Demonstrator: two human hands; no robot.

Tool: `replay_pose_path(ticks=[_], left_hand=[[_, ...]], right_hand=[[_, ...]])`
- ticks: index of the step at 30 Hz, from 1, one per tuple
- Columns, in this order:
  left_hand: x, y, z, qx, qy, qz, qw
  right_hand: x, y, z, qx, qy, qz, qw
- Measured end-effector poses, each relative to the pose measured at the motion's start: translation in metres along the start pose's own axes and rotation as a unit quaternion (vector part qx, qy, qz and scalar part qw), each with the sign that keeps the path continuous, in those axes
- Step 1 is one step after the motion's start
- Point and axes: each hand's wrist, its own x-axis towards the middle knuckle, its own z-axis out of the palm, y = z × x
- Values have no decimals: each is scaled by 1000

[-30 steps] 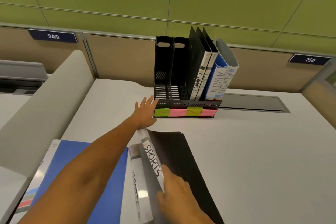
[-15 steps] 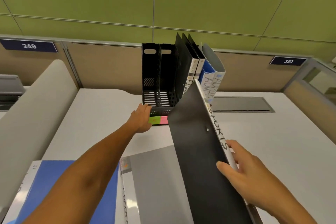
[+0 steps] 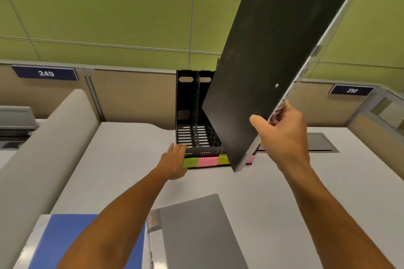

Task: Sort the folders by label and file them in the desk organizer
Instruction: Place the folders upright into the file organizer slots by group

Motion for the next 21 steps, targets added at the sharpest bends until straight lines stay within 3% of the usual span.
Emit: replay_pose_path(ticks=[6, 12, 21], left_hand=[[3, -1, 2, 8, -20, -13, 1000], [8, 0, 10, 0, -38, -35, 999], [17, -5, 25, -7, -51, -47, 998]], right_hand=[[37, 27, 78, 20, 71, -6, 997], [71, 55, 144, -8, 84, 5, 996], [74, 98, 213, -26, -17, 43, 999]])
